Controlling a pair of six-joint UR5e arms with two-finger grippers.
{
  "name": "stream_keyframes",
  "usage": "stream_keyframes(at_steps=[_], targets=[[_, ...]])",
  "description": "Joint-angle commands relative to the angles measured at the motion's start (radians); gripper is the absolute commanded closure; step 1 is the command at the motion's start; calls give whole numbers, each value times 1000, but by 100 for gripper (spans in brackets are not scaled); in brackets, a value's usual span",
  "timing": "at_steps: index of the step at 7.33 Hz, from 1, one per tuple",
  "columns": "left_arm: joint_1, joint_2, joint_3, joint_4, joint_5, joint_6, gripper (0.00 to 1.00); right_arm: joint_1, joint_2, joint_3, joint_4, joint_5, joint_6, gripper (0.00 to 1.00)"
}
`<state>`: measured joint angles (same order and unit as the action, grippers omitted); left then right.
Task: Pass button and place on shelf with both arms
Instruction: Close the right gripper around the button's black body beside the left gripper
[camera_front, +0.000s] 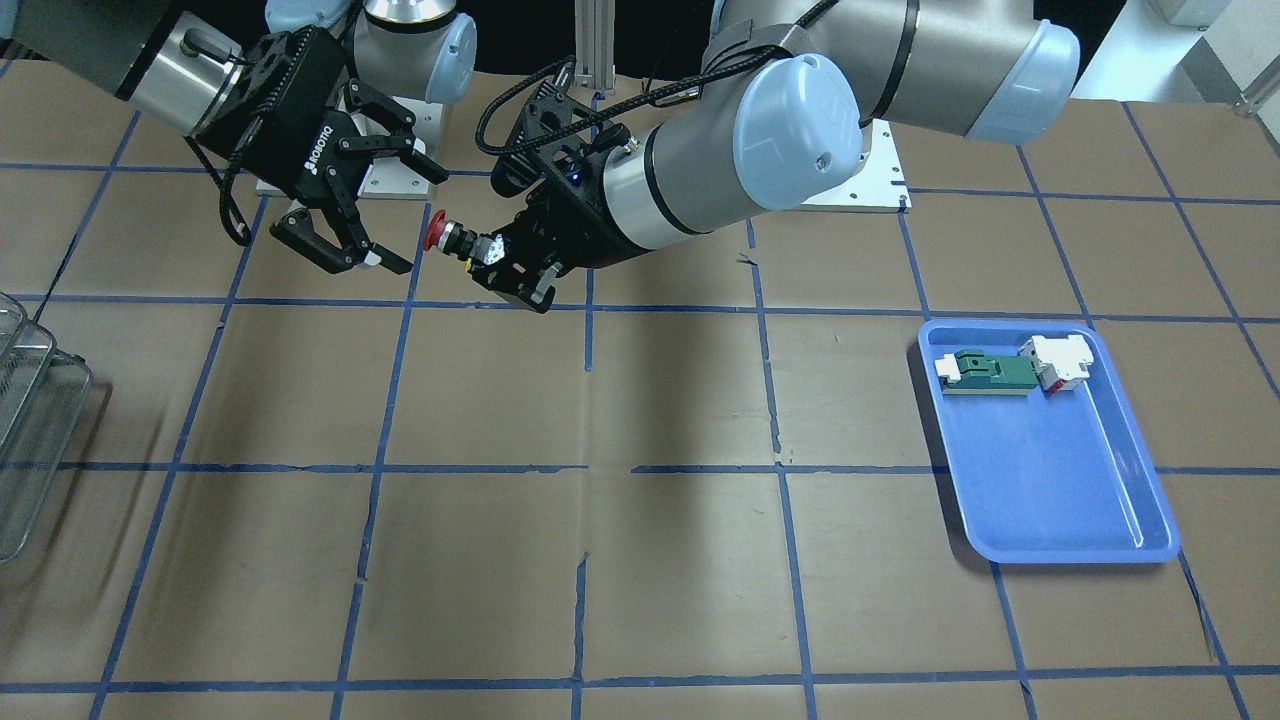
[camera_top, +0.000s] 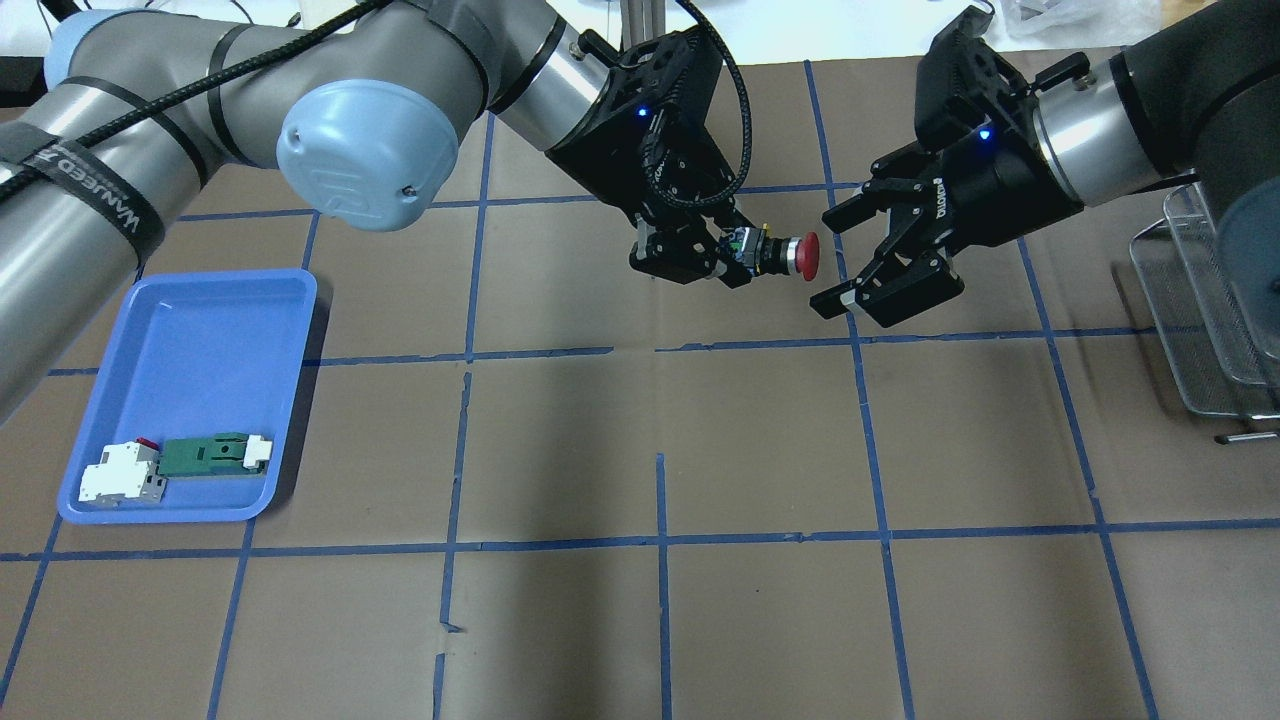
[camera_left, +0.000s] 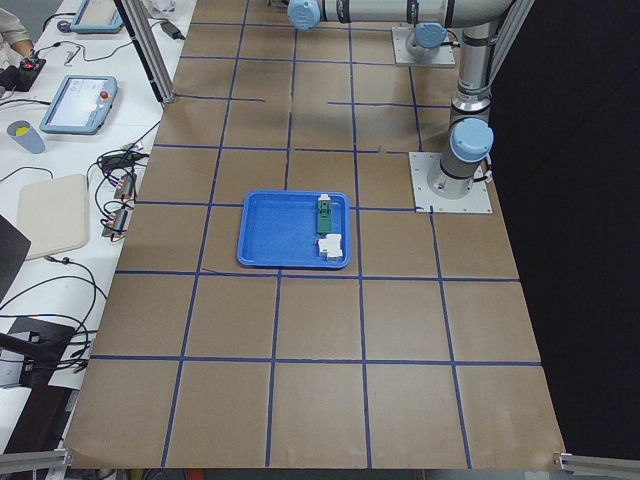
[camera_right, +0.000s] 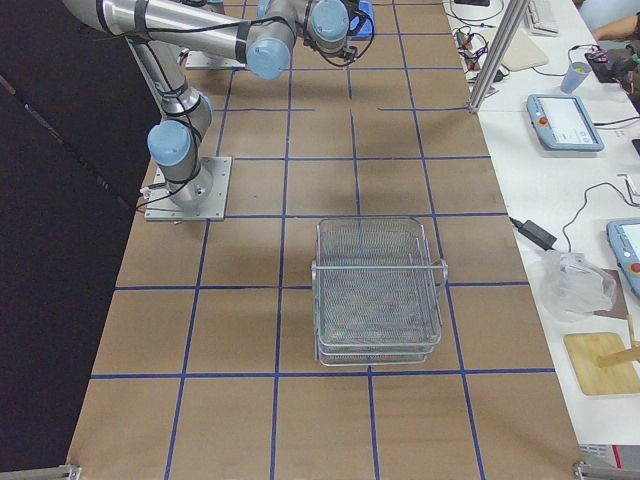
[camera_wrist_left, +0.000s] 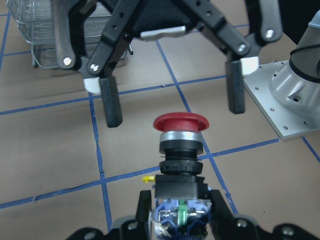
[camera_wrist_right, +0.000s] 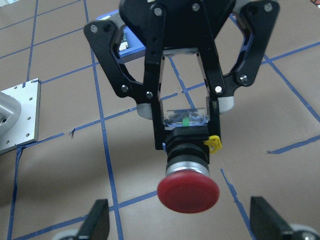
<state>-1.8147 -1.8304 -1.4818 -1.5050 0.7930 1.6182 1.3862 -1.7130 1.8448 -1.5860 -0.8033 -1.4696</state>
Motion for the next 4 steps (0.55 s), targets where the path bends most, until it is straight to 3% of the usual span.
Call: stream_keyframes(at_steps=[1,4], targets=[[0,2,2,0,0,-1,100,4,-7,-1,-8,47,3,0],[0,5,8,0,-2,-14,100,8,4,4,-15,49,2,0]])
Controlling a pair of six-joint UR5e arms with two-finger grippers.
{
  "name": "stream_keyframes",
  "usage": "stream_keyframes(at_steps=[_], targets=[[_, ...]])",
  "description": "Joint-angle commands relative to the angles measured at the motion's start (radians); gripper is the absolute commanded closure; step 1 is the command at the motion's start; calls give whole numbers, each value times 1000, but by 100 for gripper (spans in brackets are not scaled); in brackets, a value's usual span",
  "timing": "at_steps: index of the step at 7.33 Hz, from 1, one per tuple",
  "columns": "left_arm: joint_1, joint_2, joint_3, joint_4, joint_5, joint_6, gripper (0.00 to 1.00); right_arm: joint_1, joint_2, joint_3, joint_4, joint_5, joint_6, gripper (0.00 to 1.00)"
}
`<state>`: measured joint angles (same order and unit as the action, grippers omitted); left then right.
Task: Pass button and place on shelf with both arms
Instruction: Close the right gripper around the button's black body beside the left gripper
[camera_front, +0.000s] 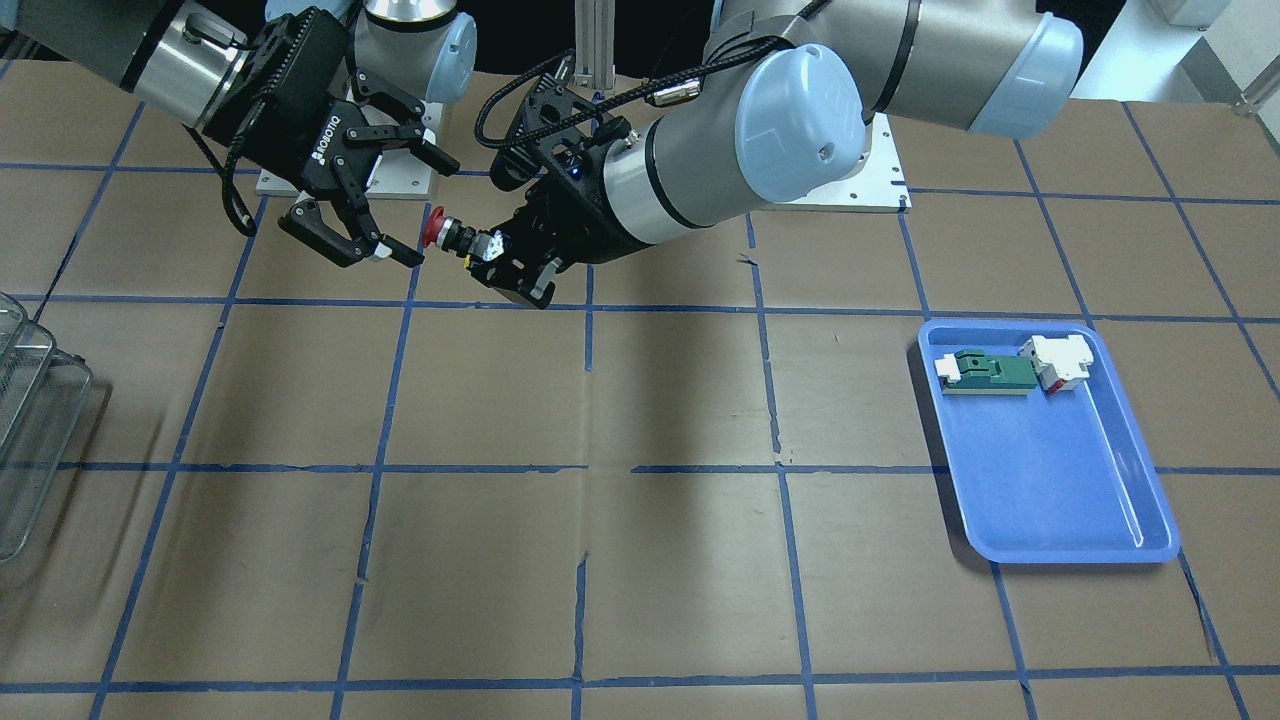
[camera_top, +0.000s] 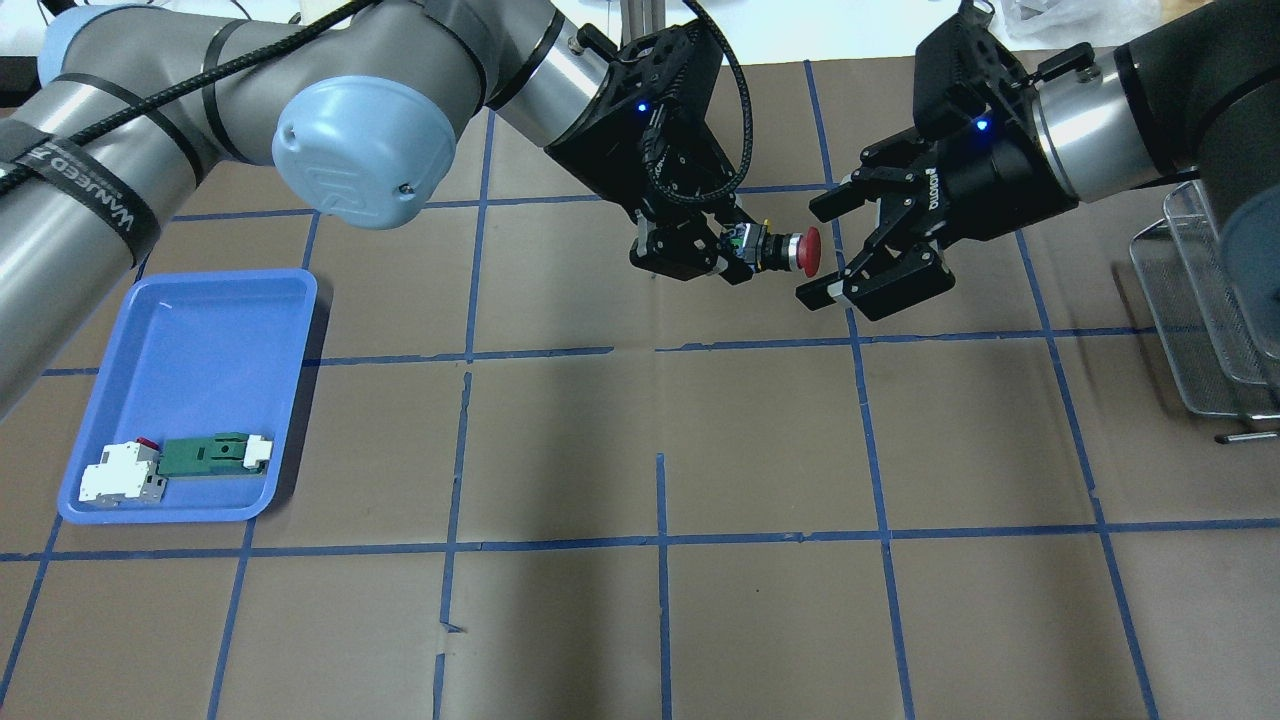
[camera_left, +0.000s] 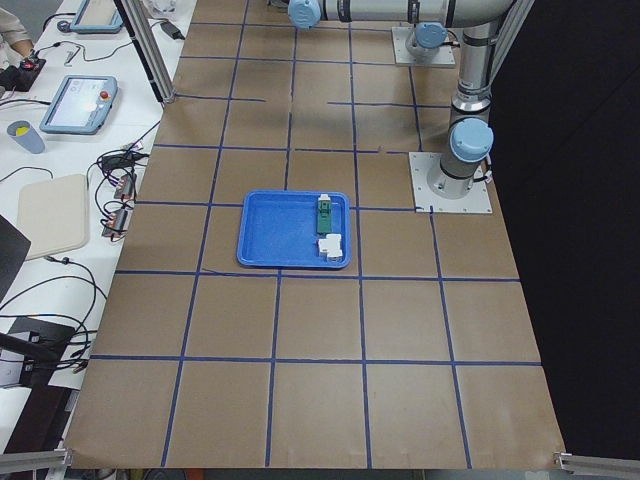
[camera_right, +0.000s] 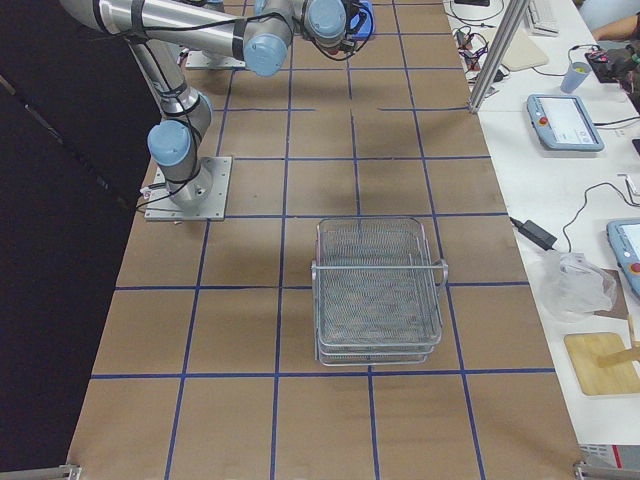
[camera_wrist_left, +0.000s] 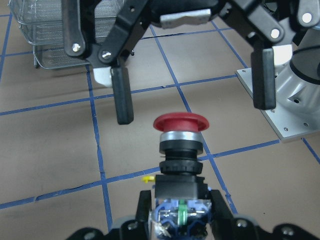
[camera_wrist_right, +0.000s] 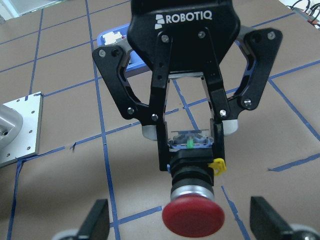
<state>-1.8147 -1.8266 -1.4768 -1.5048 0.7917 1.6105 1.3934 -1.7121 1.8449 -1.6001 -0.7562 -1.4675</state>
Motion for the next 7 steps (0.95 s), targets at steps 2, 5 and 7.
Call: stream_keyframes(at_steps=[2,5,7], targets=[[0,9,3,0,-8,-8,100,3,19,2,-1,29,7,0],[0,9,3,0,-26,-9,100,33,20,-1,-3,46,35,0],[0,12,3,0,-28,-11,100,32,20,-4,-3,37,35,0]])
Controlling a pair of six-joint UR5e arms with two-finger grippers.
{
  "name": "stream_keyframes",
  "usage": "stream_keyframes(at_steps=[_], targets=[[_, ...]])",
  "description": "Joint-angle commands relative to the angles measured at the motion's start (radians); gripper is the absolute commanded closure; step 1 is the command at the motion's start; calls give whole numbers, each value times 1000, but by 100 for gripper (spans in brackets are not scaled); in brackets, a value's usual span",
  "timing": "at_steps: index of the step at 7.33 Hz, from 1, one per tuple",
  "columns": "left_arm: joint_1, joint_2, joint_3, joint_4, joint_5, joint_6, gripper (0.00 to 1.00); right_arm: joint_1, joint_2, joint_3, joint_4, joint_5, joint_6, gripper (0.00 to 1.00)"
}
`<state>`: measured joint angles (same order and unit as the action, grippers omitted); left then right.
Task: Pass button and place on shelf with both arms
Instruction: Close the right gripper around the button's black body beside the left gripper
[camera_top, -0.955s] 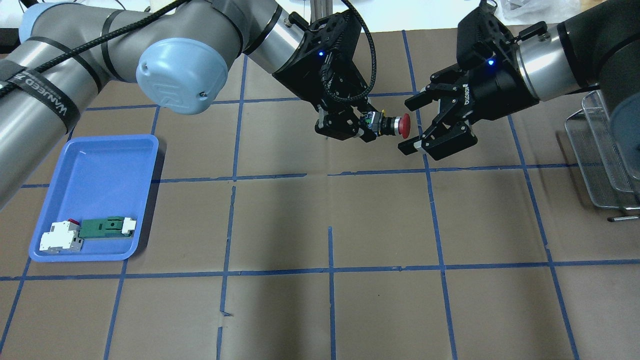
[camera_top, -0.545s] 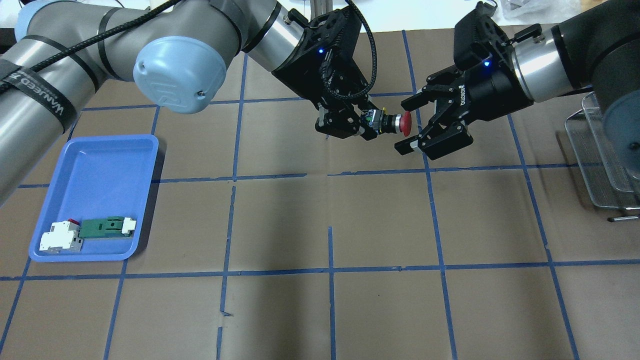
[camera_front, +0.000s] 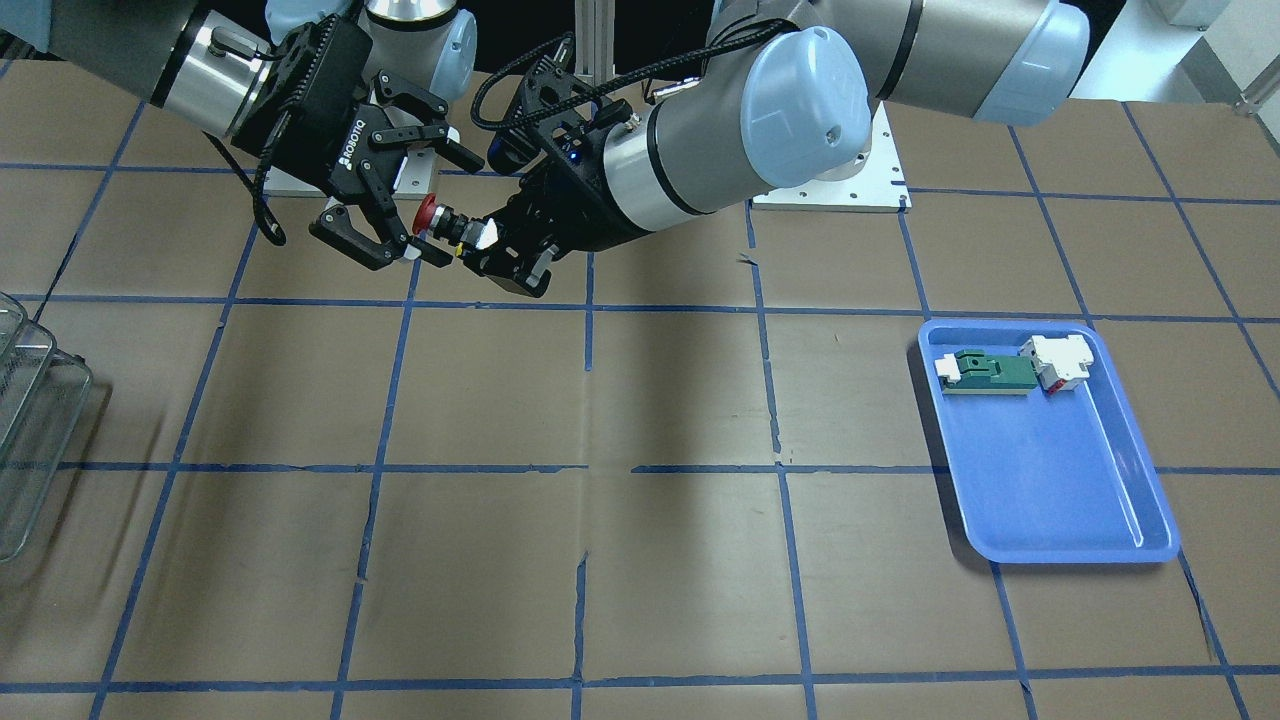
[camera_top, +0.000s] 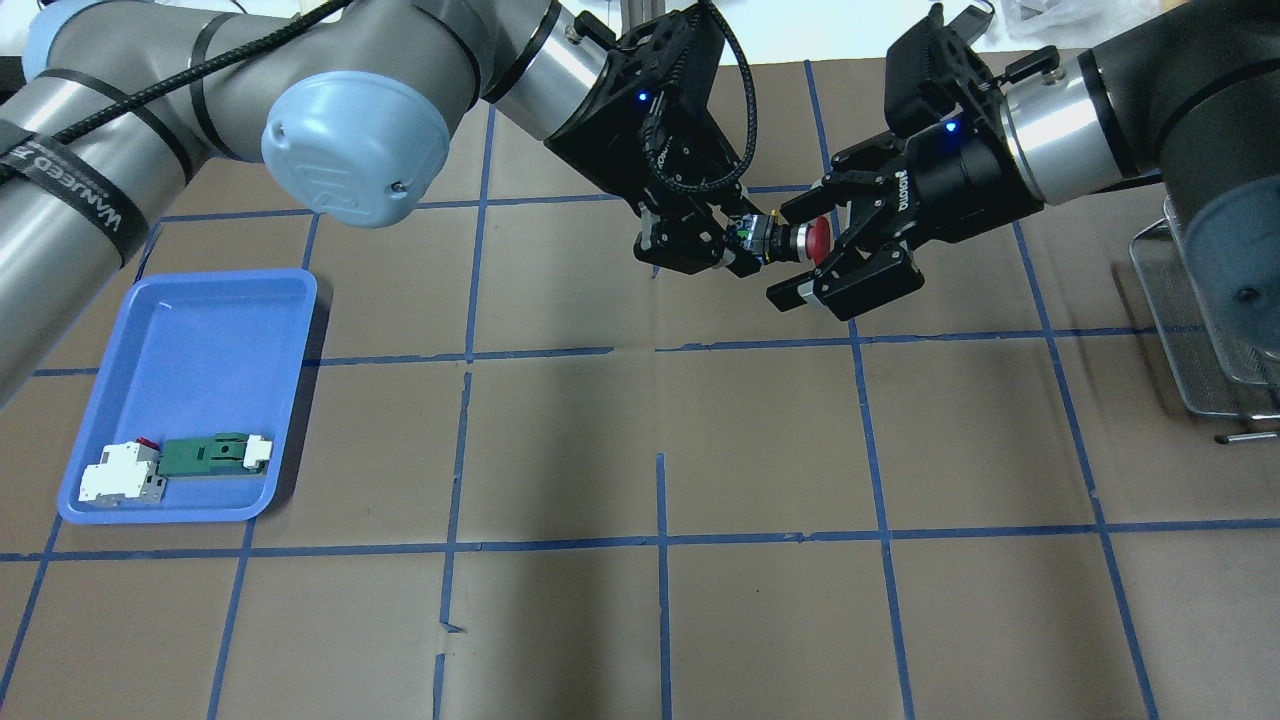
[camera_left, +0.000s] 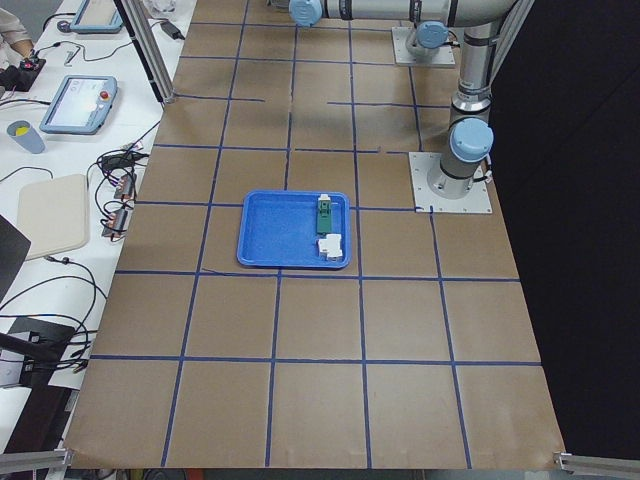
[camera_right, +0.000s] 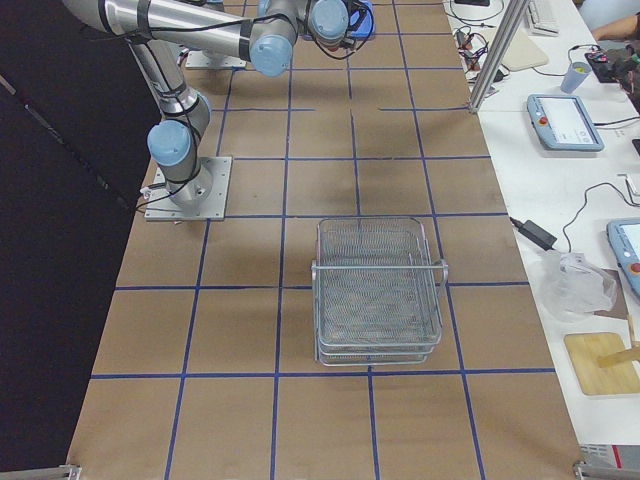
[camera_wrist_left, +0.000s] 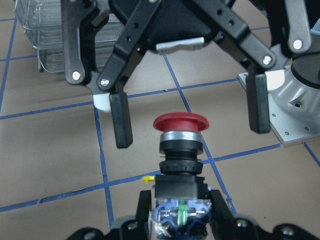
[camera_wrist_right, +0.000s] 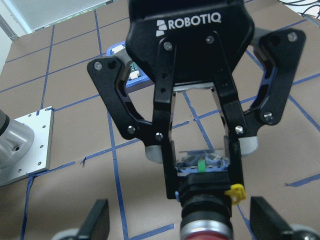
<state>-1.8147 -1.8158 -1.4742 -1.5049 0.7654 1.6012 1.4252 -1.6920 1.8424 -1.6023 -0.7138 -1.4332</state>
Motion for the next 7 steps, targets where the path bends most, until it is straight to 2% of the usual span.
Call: stream_keyframes(at_steps=[1,3,5,7], targets=[[0,4,0,0,-1,0,100,0,0,-3,-5,-6,-12,0],[-3,27,-21,-2,-1,0,100,0,-6,-3,-4,-6,-7,4],[-3,38,-23,-3,0,-1,100,-3,-5,-28,1,-60,-13,4],[-5,43,-23,-6,0,-1,100,-2,-14,-32,1,-55,-3,4]])
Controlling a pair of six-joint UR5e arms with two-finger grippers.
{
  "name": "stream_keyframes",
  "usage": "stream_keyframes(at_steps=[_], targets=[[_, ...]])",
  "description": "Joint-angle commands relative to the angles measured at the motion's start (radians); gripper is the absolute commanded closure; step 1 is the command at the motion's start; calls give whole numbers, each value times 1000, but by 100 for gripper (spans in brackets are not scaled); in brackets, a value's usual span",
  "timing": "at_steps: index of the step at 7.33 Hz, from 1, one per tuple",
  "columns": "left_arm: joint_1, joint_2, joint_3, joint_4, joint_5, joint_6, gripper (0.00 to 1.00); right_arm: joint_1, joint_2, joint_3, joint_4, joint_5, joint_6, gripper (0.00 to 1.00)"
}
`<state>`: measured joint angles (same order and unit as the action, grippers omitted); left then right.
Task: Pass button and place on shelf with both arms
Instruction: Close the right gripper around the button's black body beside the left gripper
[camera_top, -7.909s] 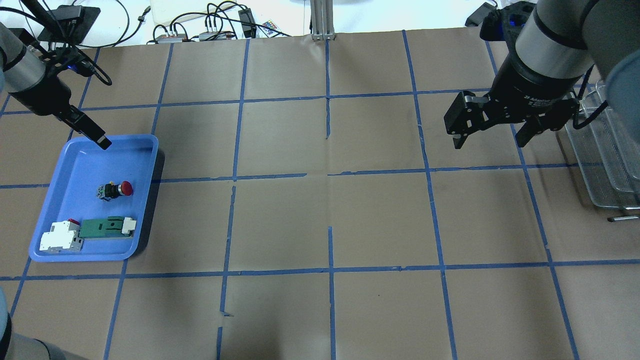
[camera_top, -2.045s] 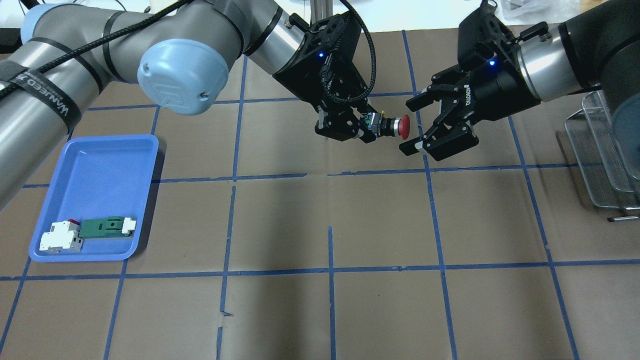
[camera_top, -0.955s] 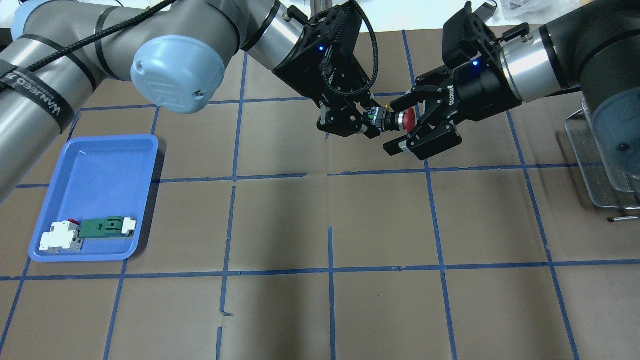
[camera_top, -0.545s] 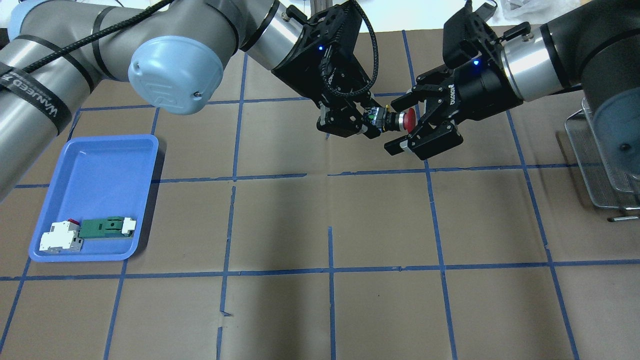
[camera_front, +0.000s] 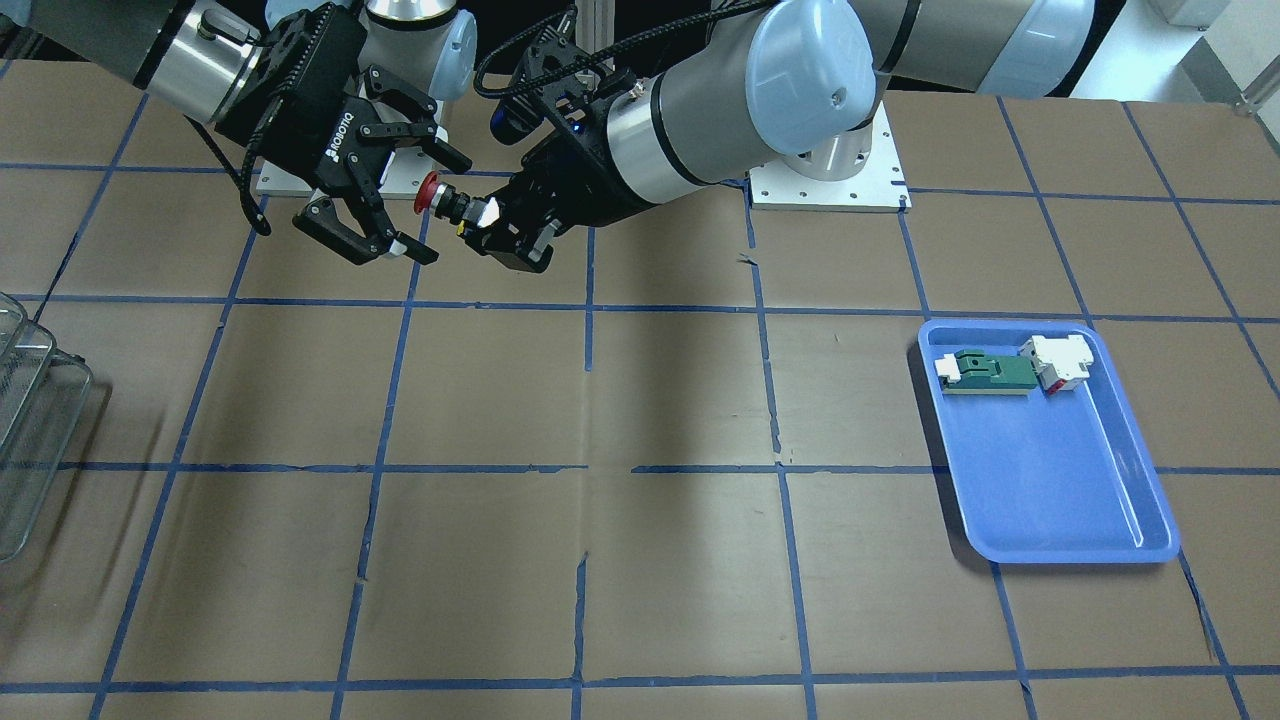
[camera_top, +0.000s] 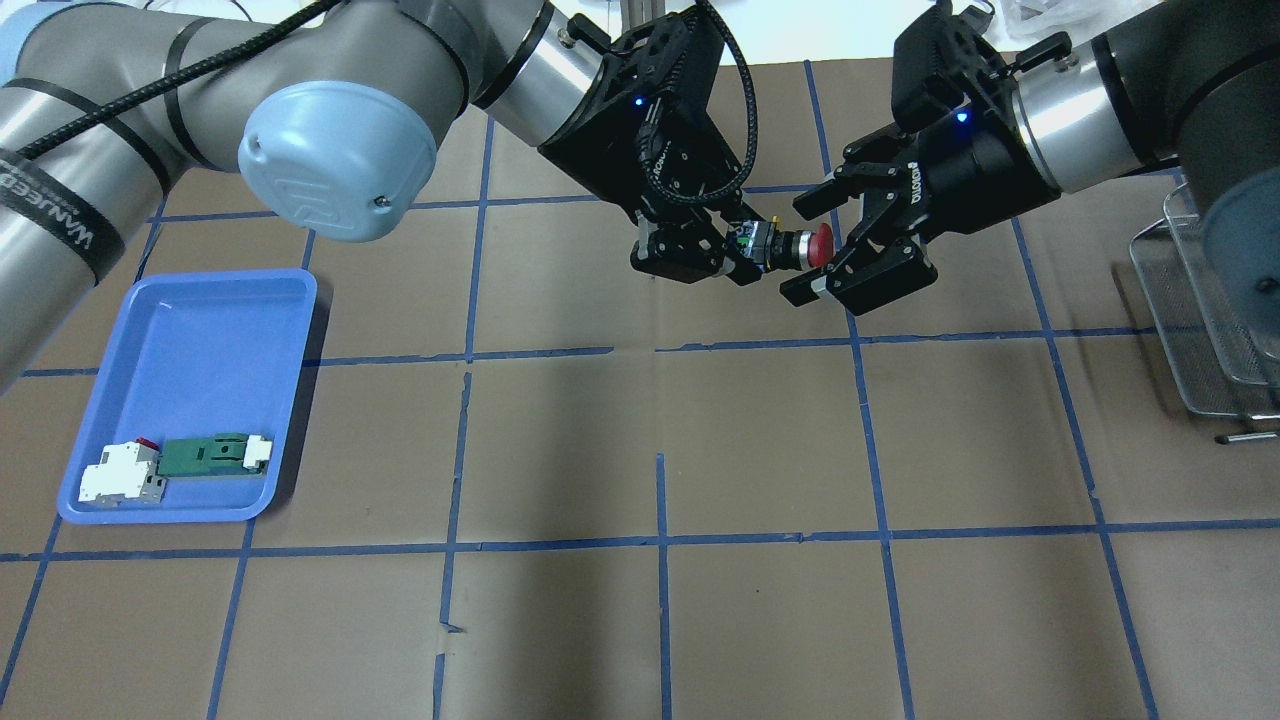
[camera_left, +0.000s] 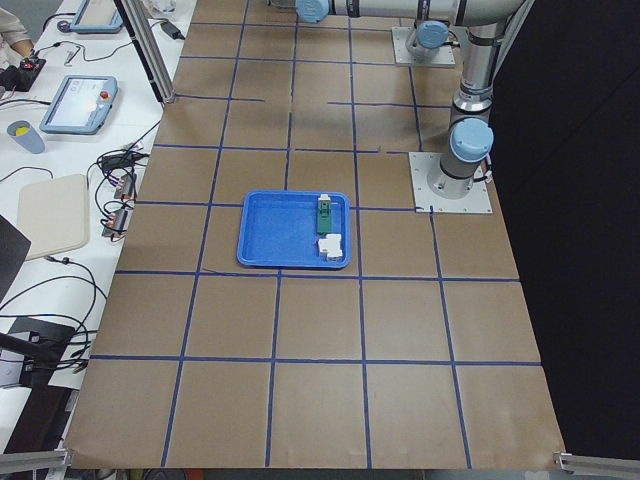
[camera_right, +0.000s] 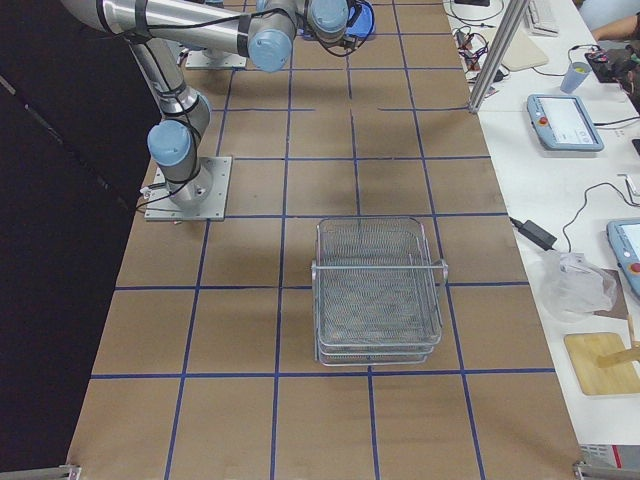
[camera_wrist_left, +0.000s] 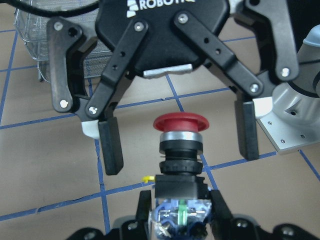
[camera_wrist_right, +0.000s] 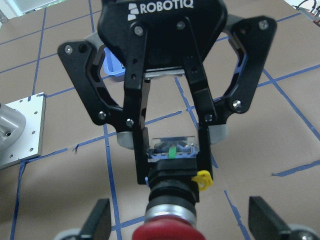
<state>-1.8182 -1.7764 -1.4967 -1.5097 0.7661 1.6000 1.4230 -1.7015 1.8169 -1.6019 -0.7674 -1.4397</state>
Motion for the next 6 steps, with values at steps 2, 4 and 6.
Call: stream_keyframes(at_steps=[2,4,6], targets=[[0,2,3,-1,-2,0,100,1,-4,-8,2,10,5,5],[0,2,1,-1,-2,0,100,1,-3,-5,5,8,5,11],[0,3,6,-3,-4,0,100,1,-4,-7,3,8,4,46]])
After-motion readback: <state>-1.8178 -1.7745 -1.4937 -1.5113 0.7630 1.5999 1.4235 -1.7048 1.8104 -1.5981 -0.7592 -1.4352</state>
